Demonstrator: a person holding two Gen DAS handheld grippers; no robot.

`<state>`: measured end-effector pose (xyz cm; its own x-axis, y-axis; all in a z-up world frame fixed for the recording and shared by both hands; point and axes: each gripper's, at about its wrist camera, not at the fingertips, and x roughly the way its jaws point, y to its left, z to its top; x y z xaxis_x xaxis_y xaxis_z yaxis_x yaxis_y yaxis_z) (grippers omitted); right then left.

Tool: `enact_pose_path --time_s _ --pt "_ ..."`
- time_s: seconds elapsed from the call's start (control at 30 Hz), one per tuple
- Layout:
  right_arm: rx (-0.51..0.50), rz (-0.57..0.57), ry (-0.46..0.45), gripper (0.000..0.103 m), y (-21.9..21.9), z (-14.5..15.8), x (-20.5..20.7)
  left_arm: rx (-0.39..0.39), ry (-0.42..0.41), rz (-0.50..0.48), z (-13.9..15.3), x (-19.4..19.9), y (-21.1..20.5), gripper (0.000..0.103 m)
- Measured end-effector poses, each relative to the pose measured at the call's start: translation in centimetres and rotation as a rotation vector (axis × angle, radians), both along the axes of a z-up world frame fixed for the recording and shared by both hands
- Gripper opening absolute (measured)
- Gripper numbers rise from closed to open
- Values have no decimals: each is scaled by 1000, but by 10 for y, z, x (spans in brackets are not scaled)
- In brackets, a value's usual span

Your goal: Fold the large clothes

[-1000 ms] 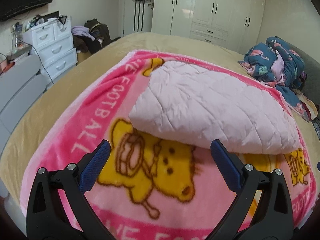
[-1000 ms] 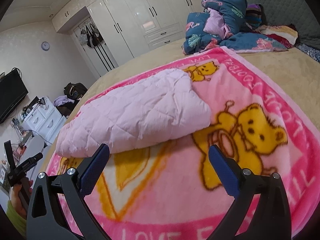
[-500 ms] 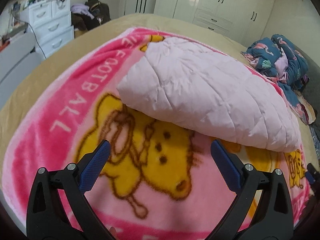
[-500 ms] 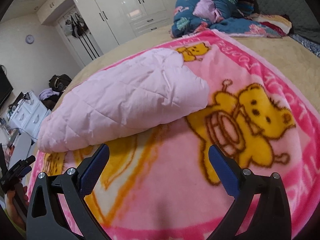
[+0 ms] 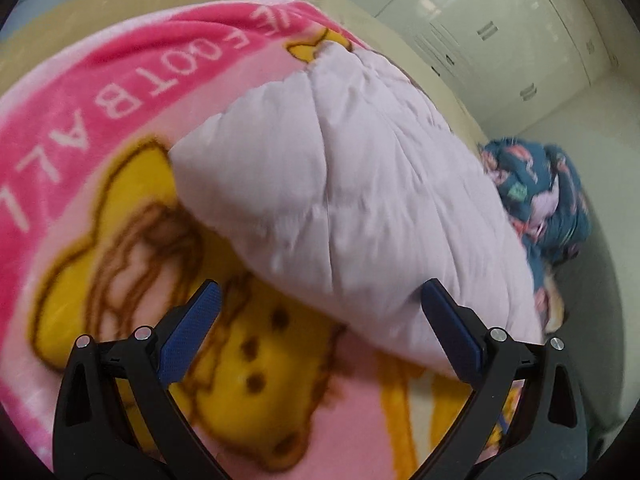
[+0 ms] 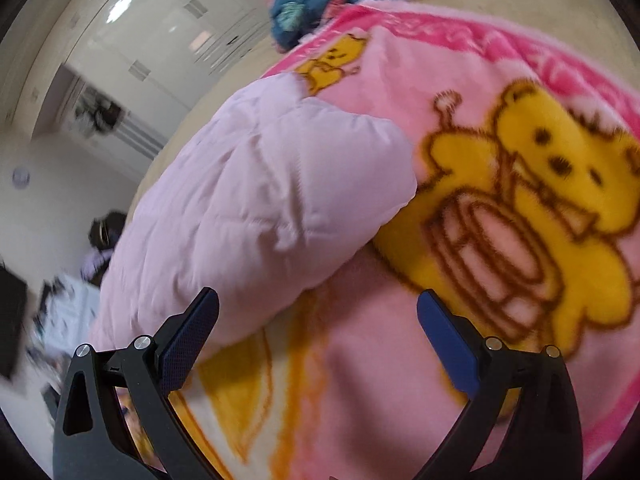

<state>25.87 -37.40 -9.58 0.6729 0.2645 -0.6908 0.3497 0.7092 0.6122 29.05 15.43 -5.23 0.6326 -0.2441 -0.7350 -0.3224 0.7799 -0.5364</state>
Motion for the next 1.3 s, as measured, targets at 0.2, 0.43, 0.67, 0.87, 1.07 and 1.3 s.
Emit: enact_pose_path --time_s 0.2,0.43,0.67,0.87,1.07,1.3 --pt "61 -12 -10 99 -4 -5 25 -64 -26 54 -3 21 6 94" --pt "71 11 -19 99 -2 -10 59 -74 -8 95 -18 42 8 95" --pt "133 -24 -42 99 -2 -25 73 -86 -41 122 -28 53 7 95" --pt "59 -19 -90 91 8 -19 71 -57 -53 86 -23 59 5 88" --pt "-54 77 -130 58 17 1 74 147 -114 30 5 58 -19 54" --pt "-447 245 -251 35 63 55 63 341 -167 -77 37 50 -43 34"
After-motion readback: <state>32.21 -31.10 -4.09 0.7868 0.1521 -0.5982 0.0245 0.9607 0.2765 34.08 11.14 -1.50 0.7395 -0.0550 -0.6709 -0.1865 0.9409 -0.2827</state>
